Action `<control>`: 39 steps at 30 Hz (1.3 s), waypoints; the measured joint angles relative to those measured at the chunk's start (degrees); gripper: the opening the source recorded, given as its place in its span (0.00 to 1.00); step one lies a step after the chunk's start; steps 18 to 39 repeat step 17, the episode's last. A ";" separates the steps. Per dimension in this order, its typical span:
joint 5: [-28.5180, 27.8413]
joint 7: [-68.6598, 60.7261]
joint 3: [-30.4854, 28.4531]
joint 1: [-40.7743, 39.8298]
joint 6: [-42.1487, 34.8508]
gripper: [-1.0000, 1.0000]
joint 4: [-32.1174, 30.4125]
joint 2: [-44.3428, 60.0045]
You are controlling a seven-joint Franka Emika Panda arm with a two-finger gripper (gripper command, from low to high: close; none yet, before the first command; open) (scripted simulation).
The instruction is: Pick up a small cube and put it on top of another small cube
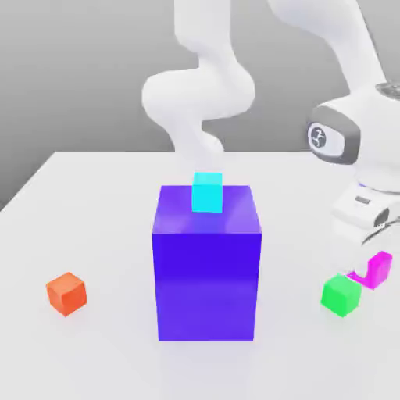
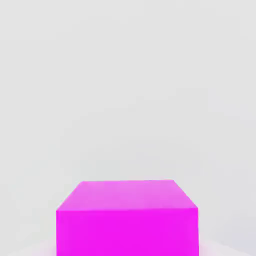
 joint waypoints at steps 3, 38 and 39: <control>-0.87 9.73 0.60 1.02 -0.36 0.00 -3.03 -3.09; -13.05 24.40 -1.37 1.12 11.23 1.00 -4.25 8.15; -13.05 24.40 -1.37 1.12 11.23 1.00 -4.25 8.15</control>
